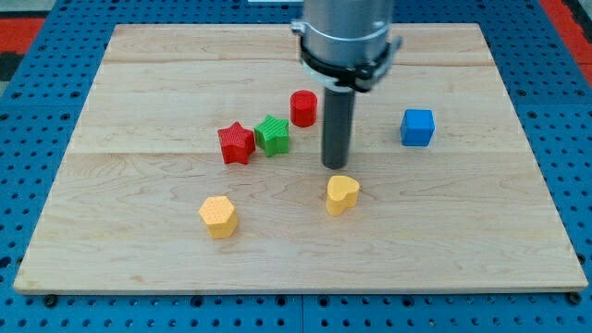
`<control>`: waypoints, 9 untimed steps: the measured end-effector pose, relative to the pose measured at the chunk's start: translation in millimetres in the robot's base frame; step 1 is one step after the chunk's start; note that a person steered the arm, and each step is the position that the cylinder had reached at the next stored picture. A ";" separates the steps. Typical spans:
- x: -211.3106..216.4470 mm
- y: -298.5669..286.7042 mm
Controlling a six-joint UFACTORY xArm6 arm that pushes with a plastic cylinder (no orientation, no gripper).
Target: Move the yellow heart towards the right side of the yellow hexagon
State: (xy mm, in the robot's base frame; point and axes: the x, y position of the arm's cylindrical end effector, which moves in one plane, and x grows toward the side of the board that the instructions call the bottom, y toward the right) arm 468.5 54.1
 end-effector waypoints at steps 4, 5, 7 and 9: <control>58.2 -9.9; 61.0 -21.6; 55.1 -8.1; 51.6 -6.7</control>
State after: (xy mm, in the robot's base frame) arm 520.1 47.4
